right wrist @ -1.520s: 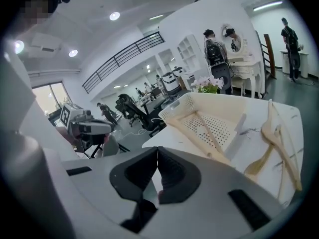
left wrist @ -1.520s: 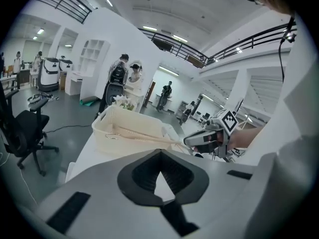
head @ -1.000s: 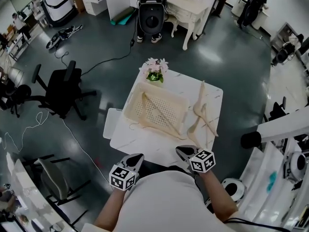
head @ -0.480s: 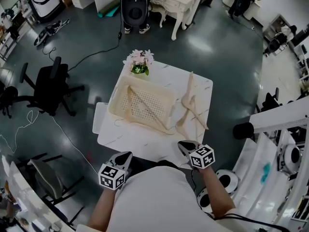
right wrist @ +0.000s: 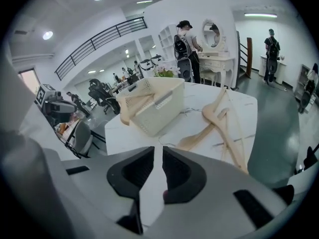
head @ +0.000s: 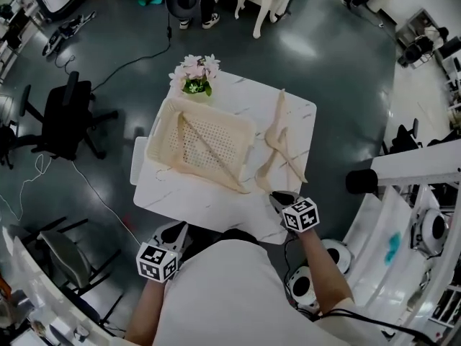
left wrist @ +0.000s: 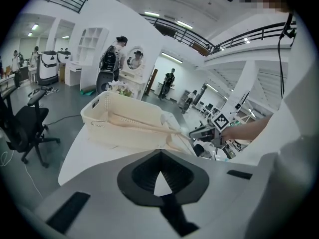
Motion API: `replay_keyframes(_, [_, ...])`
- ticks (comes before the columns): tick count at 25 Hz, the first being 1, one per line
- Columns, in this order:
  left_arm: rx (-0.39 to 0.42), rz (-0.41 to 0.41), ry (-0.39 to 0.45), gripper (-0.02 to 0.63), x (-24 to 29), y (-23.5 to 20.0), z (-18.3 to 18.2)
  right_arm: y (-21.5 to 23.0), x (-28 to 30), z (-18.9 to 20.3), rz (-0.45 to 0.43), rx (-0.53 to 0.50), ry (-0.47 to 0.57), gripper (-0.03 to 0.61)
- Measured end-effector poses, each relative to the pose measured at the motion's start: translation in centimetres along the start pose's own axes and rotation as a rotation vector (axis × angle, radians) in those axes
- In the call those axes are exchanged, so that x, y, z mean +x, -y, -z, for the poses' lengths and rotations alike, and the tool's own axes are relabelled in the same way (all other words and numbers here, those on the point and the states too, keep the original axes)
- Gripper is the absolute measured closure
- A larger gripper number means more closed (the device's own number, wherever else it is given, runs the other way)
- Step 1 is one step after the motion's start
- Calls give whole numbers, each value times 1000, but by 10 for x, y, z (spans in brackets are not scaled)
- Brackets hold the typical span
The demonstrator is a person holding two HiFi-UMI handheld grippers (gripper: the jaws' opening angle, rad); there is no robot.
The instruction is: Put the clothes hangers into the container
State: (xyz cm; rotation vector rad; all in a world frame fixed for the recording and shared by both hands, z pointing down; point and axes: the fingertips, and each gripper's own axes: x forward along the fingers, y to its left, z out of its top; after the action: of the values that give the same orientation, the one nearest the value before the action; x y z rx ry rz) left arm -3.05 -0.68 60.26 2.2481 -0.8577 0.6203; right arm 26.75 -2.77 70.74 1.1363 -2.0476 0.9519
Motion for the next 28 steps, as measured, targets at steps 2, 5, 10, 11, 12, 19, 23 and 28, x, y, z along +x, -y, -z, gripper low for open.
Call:
replay_keyframes(2, [-6, -2, -13, 606, 4, 2, 1, 20, 4, -4, 20, -22, -26, 485])
replay_keyframes(5, [-14, -7, -23, 606, 11, 2, 0, 47, 11, -16, 34, -51, -53, 483])
replay_keyframes(10, [-33, -16, -34, 606, 25, 0, -5, 81, 25, -33, 48, -113, -97, 471])
replay_keyframes(11, [-35, -17, -36, 606, 28, -1, -6, 86, 28, -36, 52, -128, -105, 468])
replay_keyframes(12, [-38, -18, -39, 606, 31, -1, -8, 92, 32, -38, 56, -142, -113, 465])
replay_keyframes(19, [-89, 8, -124, 606, 57, 6, -3, 133, 63, -51, 100, -187, -149, 454])
replay_keyframes(23, [-97, 14, -134, 606, 66, 10, -7, 157, 80, -58, 125, -184, -163, 448])
replay_keyframes(28, [-106, 18, -138, 606, 72, 10, -10, 185, 100, -56, 137, -206, -247, 426])
